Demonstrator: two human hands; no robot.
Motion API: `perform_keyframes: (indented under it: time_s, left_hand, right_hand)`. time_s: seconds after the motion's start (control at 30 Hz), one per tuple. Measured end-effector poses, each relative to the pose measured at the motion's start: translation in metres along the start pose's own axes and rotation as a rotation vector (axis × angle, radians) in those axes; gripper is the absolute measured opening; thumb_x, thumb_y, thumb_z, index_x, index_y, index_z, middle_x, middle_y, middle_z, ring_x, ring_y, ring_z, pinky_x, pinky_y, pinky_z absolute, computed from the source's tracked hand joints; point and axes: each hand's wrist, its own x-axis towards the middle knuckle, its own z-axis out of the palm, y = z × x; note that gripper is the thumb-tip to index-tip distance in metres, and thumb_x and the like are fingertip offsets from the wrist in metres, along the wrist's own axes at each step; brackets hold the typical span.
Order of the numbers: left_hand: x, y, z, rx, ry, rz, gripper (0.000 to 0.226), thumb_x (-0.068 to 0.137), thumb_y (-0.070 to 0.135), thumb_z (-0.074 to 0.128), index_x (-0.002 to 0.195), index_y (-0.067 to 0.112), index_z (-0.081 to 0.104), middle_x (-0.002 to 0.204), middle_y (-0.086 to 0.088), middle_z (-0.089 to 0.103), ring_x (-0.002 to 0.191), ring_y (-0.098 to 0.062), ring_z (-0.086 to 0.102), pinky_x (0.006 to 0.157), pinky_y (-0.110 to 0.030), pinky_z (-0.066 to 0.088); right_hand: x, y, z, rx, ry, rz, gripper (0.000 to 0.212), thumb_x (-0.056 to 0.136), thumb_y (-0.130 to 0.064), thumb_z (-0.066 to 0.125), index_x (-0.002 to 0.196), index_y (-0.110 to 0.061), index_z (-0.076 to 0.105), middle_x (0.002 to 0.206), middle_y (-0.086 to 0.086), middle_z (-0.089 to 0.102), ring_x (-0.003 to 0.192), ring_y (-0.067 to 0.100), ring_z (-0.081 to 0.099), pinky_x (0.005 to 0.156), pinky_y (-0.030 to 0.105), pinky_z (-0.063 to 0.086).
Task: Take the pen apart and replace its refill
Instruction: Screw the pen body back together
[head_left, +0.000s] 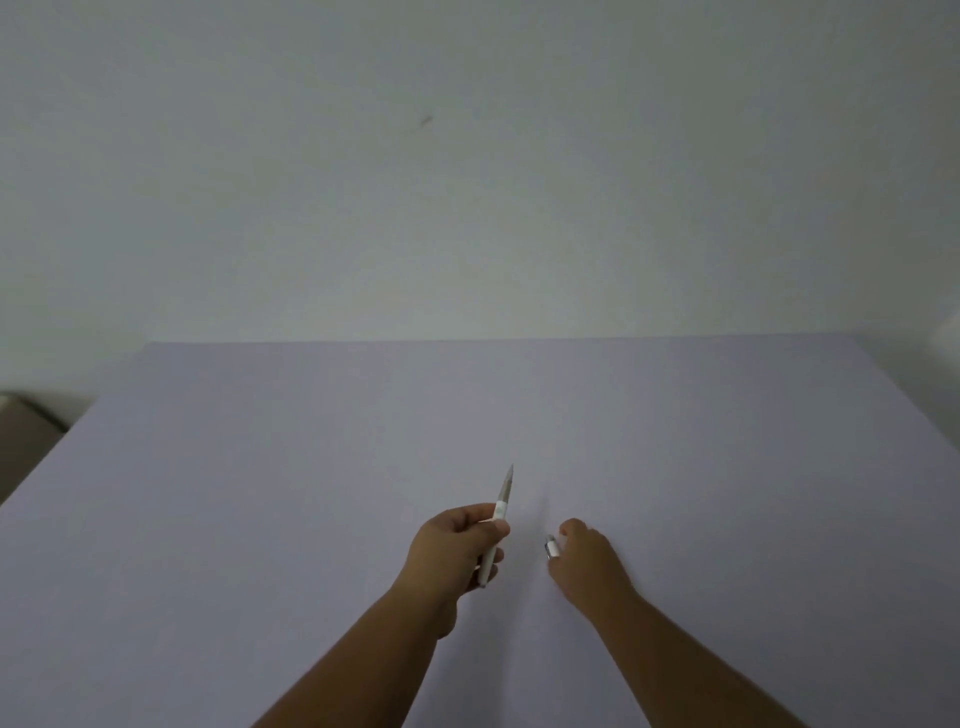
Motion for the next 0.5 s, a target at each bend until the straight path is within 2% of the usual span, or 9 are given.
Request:
perform_keyframes:
  time_s: [0.07, 0.13, 0.2, 0.23, 0.33, 0.5]
  left_hand:
    - [0.001, -0.001, -0.002, 0.01, -0.008, -0.008, 0.016, 0.082, 0.014, 0.071, 0.098, 0.012, 0.071, 0.073, -0.004, 0.068, 0.063, -0.016, 0.063, 0.055, -0.023, 0.053]
    - [0.001, -0.001, -0.002, 0.02, -0.021, -0.013, 0.017, 0.082, 0.013, 0.071, 0.099, 0.009, 0.071, 0.074, -0.005, 0.067, 0.065, -0.017, 0.063, 0.057, -0.025, 0.053]
    - [0.0, 0.0, 0.0, 0.034, -0.027, -0.014, 0.016, 0.082, 0.013, 0.071, 0.098, 0.009, 0.072, 0.075, -0.007, 0.067, 0.066, -0.018, 0.063, 0.058, -0.026, 0.054]
    - [0.0, 0.001, 0.002, 0.043, -0.029, -0.014, 0.016, 0.082, 0.013, 0.071, 0.098, 0.009, 0.072, 0.077, -0.008, 0.067, 0.067, -0.019, 0.063, 0.059, -0.026, 0.055]
    - [-0.001, 0.004, 0.007, 0.068, -0.039, -0.006, 0.016, 0.082, 0.013, 0.071, 0.097, 0.01, 0.072, 0.08, -0.01, 0.068, 0.069, -0.02, 0.064, 0.059, -0.027, 0.055]
    - [-0.002, 0.007, 0.013, 0.11, -0.057, 0.025, 0.013, 0.083, 0.013, 0.07, 0.095, 0.011, 0.072, 0.079, -0.01, 0.068, 0.068, -0.02, 0.064, 0.056, -0.024, 0.055]
  right_hand:
    - [0.003, -0.008, -0.013, 0.217, -0.016, 0.054, 0.019, 0.089, -0.022, 0.054, 0.094, -0.008, 0.066, 0.091, 0.014, 0.07, 0.085, 0.027, 0.064, 0.082, 0.037, 0.049]
    - [0.004, -0.02, -0.033, 0.704, -0.044, 0.126, 0.018, 0.087, -0.017, 0.055, 0.073, -0.012, 0.065, 0.069, 0.009, 0.067, 0.06, 0.019, 0.059, 0.07, 0.038, 0.053]
    - [0.007, -0.033, -0.056, 1.136, -0.068, 0.155, 0.017, 0.087, -0.009, 0.058, 0.072, -0.01, 0.065, 0.068, 0.008, 0.066, 0.059, 0.015, 0.06, 0.061, 0.029, 0.053]
    - [0.007, -0.039, -0.067, 1.26, -0.081, 0.152, 0.015, 0.087, -0.009, 0.06, 0.074, -0.009, 0.066, 0.068, 0.007, 0.068, 0.062, 0.014, 0.063, 0.06, 0.025, 0.053]
    - [0.005, -0.051, -0.089, 1.349, -0.128, 0.112, 0.009, 0.088, -0.012, 0.062, 0.084, -0.007, 0.068, 0.071, 0.004, 0.072, 0.066, 0.012, 0.067, 0.057, 0.022, 0.054]
    - [-0.001, -0.05, -0.095, 1.191, -0.223, 0.037, 0.007, 0.086, -0.012, 0.063, 0.083, -0.01, 0.07, 0.077, 0.006, 0.072, 0.068, 0.014, 0.067, 0.061, 0.024, 0.053]
